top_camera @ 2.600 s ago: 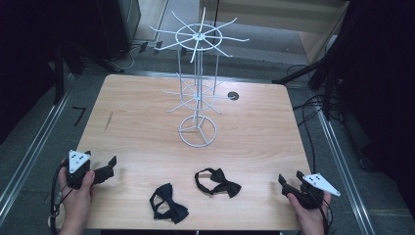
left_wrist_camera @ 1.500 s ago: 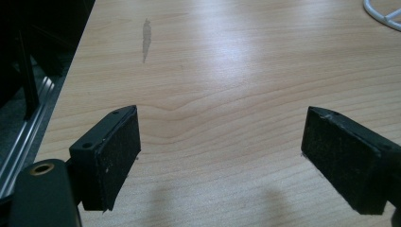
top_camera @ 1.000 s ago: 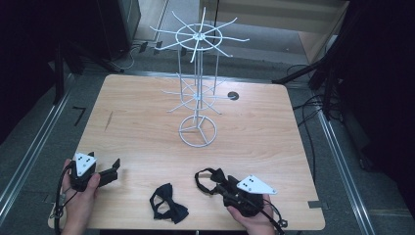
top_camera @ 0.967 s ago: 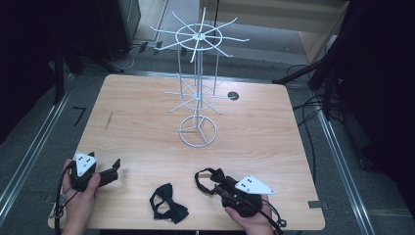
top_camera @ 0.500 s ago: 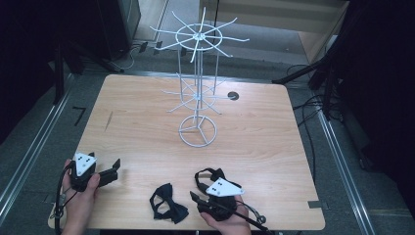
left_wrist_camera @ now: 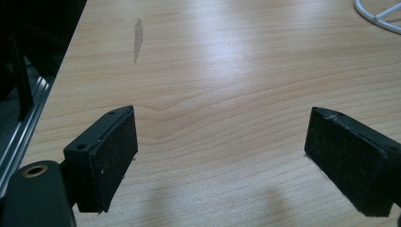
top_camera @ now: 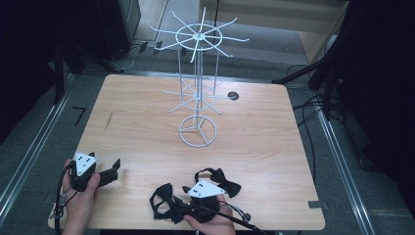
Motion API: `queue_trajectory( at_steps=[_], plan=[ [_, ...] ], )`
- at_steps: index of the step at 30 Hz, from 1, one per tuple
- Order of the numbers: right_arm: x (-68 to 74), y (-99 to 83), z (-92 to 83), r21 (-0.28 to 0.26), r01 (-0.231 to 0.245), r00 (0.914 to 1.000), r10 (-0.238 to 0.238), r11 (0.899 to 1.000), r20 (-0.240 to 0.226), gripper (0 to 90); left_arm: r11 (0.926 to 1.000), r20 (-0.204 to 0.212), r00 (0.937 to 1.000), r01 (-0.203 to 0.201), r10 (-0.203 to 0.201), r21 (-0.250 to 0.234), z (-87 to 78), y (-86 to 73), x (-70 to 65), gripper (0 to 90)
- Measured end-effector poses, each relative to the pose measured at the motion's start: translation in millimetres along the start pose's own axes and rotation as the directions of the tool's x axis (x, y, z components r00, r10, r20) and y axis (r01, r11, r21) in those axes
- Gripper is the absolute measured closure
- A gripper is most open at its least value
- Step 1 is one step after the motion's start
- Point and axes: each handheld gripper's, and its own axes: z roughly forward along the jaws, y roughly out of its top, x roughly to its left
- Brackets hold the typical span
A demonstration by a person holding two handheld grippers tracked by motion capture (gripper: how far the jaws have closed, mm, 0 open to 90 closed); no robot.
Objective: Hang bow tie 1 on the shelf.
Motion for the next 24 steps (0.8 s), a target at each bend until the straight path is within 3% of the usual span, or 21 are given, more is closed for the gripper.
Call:
queue_trajectory(
  at_steps=[11,18,22,24],
  plan=[
    [9.6,-1.6,13.5,0.052,-0.004,0.9994,0.005,0.999,-0.034,55.5,1.0,0.004,1.0,0.003,-0.003,0.005,0.3,0.0,0.6,10.6],
    [12.7,-4.8,18.6,0.093,0.015,0.9997,-0.013,0.996,-0.018,57.5,1.0,0.001,1.0,0.001,-0.001,0.003,0.4,0.0,0.2,10.6],
    [15.1,-6.5,21.1,0.108,0.035,0.9993,-0.034,0.994,-0.013,61.9,1.0,0.001,1.0,0.002,-0.002,0.003,0.5,0.0,0.2,10.6],
    [15.8,-6.1,20.9,0.116,0.047,0.9989,-0.047,0.992,0.002,71.3,1.0,0.0,1.0,0.0,0.0,0.004,0.3,0.0,0.1,10.6]
  ],
)
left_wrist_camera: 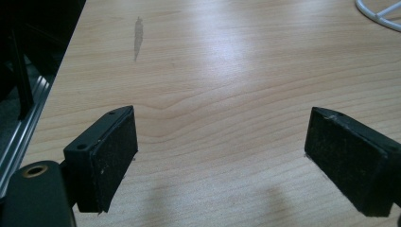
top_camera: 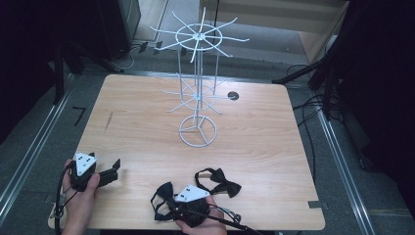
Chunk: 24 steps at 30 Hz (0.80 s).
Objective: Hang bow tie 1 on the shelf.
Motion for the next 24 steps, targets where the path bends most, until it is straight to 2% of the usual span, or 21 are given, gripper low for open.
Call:
queue_trajectory(
  at_steps=[5,10,13,15,24],
  plan=[
    [-1.6,0.2,-1.0,0.001,0.023,0.9997,-0.023,1.0,0.002,77.6,1.0,0.002,1.0,-0.001,0.001,0.0,0.0,0.0,0.1,10.6],
    [-1.0,0.1,-3.9,-0.018,0.047,0.9988,-0.047,0.999,0.015,78.4,1.0,0.002,1.0,0.0,0.0,0.0,0.0,0.0,0.0,10.6],
    [-3.8,2.4,-9.2,-0.045,0.043,0.9988,-0.042,0.998,0.024,78.4,1.0,0.004,1.0,0.0,0.0,0.001,0.0,0.1,0.2,10.6],
    [-8.3,6.7,-18.6,-0.089,0.038,0.9988,-0.035,0.995,0.033,78.4,1.0,0.004,1.0,0.001,-0.001,-0.001,0.1,0.0,0.3,10.6],
    [-22.8,15.1,-39.0,-0.159,0.007,0.9983,0.002,0.987,0.059,78.3,1.0,0.004,1.0,0.002,-0.002,0.0,0.1,0.0,0.3,10.7]
  ],
)
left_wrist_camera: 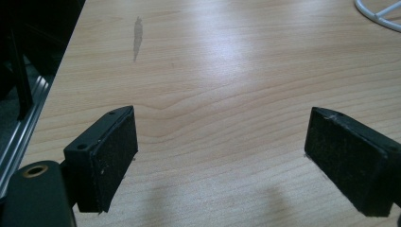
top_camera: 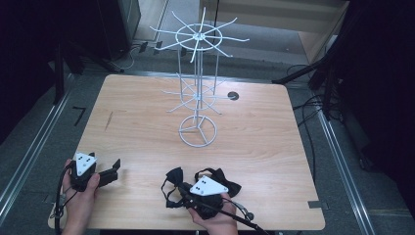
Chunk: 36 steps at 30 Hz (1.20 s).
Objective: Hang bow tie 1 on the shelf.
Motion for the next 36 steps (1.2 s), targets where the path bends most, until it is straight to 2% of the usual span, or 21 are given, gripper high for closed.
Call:
queue_trajectory(
  at_steps=[1,6,9,13,16,20,23,36],
  plan=[
    [-3.7,2.9,-4.8,-0.02,-0.004,0.9999,0.004,1.0,0.01,78.3,1.0,-0.001,1.0,0.001,-0.001,0.0,0.0,0.0,0.0,10.7],
    [-9.9,7.5,-12.7,-0.049,-0.011,0.9995,0.012,0.999,0.029,78.3,1.0,0.0,1.0,0.0,0.0,0.004,-0.4,-0.2,0.3,10.7],
    [-20.1,13.3,-22.9,-0.089,-0.027,0.9969,0.033,0.996,0.071,78.2,1.0,0.003,1.0,0.005,-0.005,0.003,0.0,-0.2,0.7,10.7],
    [-28.4,18.2,-30.0,-0.119,-0.035,0.9944,0.047,0.992,0.094,78.2,0.9999,0.008,0.9999,0.007,-0.007,0.007,0.4,0.0,1.4,10.7],
    [-40.2,24.4,-38.7,-0.154,-0.042,0.9896,0.062,0.987,0.13,78.2,1.0,0.011,0.9999,0.006,-0.006,0.005,0.3,-0.1,1.3,10.9],
    [-47.0,27.8,-43.8,-0.177,-0.046,0.9857,0.073,0.983,0.152,78.2,1.0,0.014,0.9999,0.007,-0.007,0.004,0.3,-0.2,1.5,11.0],
    [-57.3,32.3,-51.8,-0.207,-0.054,0.9799,0.092,0.977,0.177,78.1,0.9999,0.019,0.9998,0.011,-0.011,0.004,-0.3,-0.2,2.2,11.2],
    [-73.1,46.1,-68.3,-0.264,-0.051,0.964,0.116,0.963,0.239,78.1,0.9999,0.017,0.9998,0.011,-0.011,-0.001,-0.9,-0.4,2.5,12.1]
  ],
)
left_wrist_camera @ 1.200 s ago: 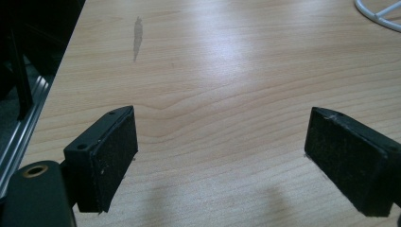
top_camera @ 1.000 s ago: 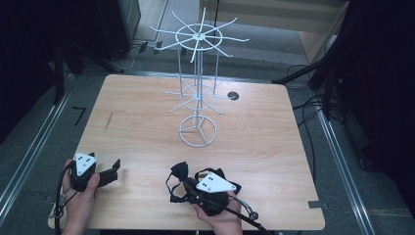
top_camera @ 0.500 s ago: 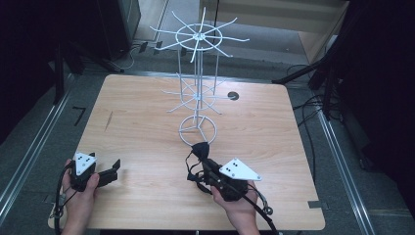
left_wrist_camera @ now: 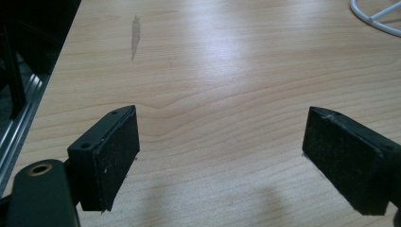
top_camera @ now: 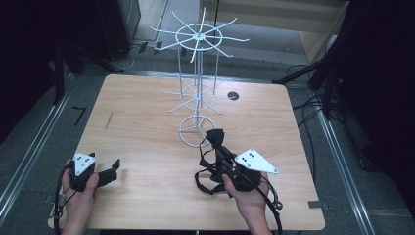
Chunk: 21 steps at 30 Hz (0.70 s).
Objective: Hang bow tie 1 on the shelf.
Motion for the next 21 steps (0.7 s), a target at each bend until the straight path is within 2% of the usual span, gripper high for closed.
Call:
queue_trajectory(
  at_steps=[21],
  plan=[
    [-15.2,24.5,-7.0,-0.086,-0.037,0.9972,0.042,0.996,0.061,77.9,1.0,0.005,1.0,-0.001,0.001,-0.002,-0.3,-0.1,-0.3,13.2]
  ],
)
